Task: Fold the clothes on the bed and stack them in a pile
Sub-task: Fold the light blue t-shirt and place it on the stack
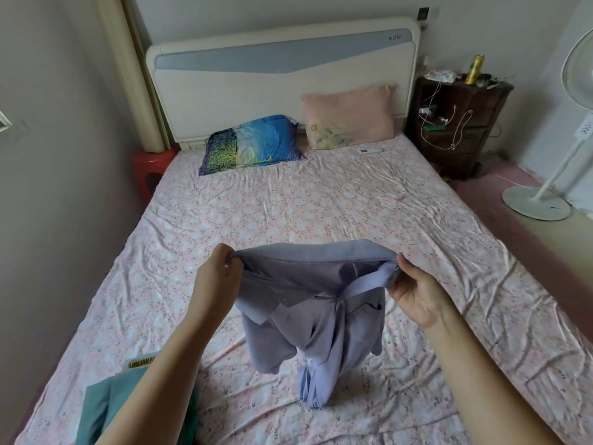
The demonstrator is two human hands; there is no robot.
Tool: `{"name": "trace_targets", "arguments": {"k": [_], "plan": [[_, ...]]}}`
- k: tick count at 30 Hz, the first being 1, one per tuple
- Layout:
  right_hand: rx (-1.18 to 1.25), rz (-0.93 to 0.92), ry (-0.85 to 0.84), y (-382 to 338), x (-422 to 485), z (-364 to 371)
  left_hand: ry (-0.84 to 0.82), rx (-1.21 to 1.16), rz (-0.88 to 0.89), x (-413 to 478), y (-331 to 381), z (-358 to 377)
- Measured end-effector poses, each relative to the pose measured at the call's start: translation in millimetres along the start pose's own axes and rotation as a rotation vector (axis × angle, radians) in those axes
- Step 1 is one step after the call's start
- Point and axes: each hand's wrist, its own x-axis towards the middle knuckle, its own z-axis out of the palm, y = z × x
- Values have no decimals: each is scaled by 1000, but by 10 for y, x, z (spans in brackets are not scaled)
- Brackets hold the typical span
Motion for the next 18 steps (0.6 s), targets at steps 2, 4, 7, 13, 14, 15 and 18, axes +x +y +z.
{"name": "trace_targets", "arguments": {"k": [2,4,7,13,14,15,18], "plan": [[-64,5,-18,38,-68,61,24,-4,-9,14,-1,-13],[-304,28,5,36,-74,77,41,-20,-23,34,5,-28],[-960,33,58,9,-83,88,47,-39,-26,50,28,-36],[-1577,-310,61,-32,-72,74,64,-28,3,73,-14,-37],[-1661,-414,111,-23,-43,59,67,8,37,76,-44,-31],[-1745,-516,153,-8,-9,61,83,84,98,83,-79,-24],[-1921,-701,178,-14,53,225,223,385,322,92,-128,-56]]}}
